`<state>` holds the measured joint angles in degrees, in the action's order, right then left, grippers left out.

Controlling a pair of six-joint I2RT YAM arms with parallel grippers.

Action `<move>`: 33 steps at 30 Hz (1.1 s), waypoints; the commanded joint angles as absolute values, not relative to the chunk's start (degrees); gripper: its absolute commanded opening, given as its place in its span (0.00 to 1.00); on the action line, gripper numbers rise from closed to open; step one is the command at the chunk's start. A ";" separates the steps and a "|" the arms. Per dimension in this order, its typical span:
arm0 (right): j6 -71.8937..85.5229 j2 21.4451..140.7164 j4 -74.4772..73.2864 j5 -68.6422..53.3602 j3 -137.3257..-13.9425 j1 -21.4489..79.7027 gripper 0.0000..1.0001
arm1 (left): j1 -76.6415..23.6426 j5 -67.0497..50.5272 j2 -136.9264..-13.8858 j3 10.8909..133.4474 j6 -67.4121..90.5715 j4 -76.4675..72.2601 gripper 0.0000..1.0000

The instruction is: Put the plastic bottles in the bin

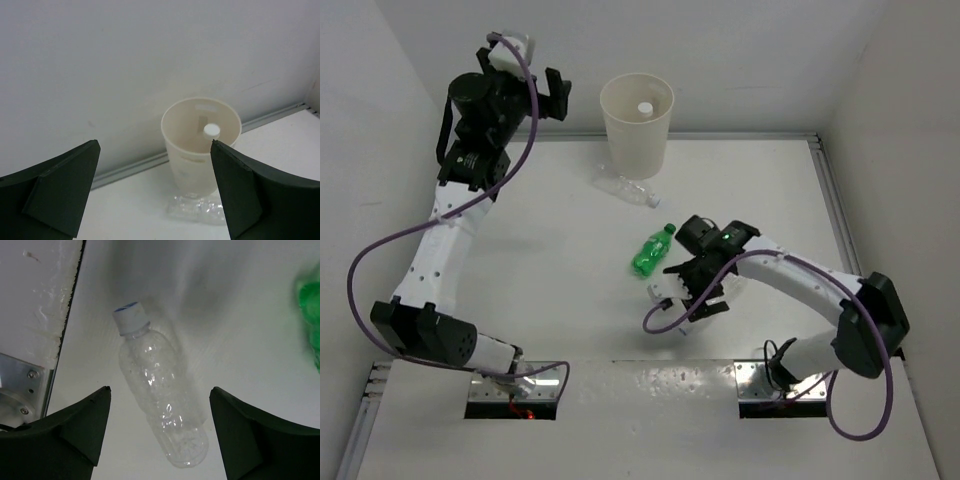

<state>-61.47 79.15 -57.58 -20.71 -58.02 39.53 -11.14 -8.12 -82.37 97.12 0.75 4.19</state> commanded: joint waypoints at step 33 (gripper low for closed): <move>-37.18 104.85 -66.11 11.24 -67.08 74.36 0.71 | 4.04 -11.34 -61.44 76.21 2.37 12.48 1.00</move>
<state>-39.16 107.04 -69.69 9.19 -70.08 74.37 3.27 -10.09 -63.61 76.55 1.80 13.87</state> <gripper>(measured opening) 0.705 0.997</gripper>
